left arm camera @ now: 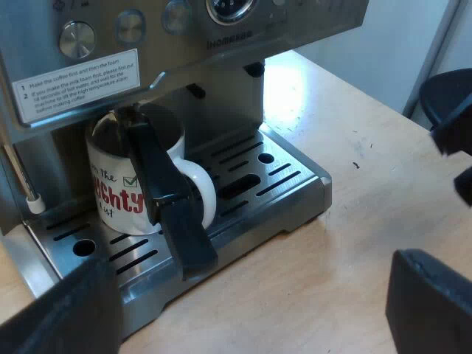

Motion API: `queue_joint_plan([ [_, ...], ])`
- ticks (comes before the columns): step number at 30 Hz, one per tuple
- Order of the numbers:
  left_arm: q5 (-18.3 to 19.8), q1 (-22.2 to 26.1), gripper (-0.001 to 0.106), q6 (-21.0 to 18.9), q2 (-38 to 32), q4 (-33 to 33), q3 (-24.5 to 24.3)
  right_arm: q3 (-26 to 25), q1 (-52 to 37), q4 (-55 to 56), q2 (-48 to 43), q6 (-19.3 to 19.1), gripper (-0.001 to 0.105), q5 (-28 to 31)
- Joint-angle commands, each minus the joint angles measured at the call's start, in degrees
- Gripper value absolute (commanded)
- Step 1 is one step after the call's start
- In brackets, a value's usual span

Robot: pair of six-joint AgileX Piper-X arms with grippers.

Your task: Remove mug from coffee machine

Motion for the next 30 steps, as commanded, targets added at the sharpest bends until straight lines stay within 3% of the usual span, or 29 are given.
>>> queue_joint_plan([
  [1, 0.3, -0.2, 0.079, -0.7, 0.0, -0.9, -0.1, -0.6, 0.9, -0.1, 1.5, -0.6, 0.057, -0.7],
  [5, 0.3, -0.2, 0.079, -0.7, 0.0, -0.9, -0.1, -0.6, 4.6, -1.5, 4.8, -0.6, 0.049, 0.0],
  [11, 0.3, -0.2, 0.079, -0.7, 0.0, -0.9, -0.1, -0.6, 8.5, -7.6, 10.5, 0.5, 0.034, 6.4],
  [14, 0.3, -0.2, 0.079, -0.7, 0.0, -0.9, -0.1, -0.6, 8.5, -12.0, 13.5, 6.9, 0.040, 6.8],
  [18, 0.3, -0.2, 0.079, -0.7, 0.0, -0.9, -0.1, -0.6, 8.5, -18.2, 17.6, 15.1, 0.060, 8.8],
  [20, 0.3, -0.2, 0.079, -0.7, 0.0, -0.9, -0.1, -0.6, 8.5, -21.0, 19.2, 16.1, 0.064, 8.8],
  [25, 0.3, -0.2, 0.079, -0.7, 0.0, -0.9, -0.1, -0.6, 8.5, -28.6, 23.6, 17.7, 0.059, 9.8],
  [30, 0.3, -0.2, 0.079, -0.7, 0.0, -0.9, -0.1, -0.6, 8.5, -34.7, 28.1, 17.7, 0.059, 15.3],
])
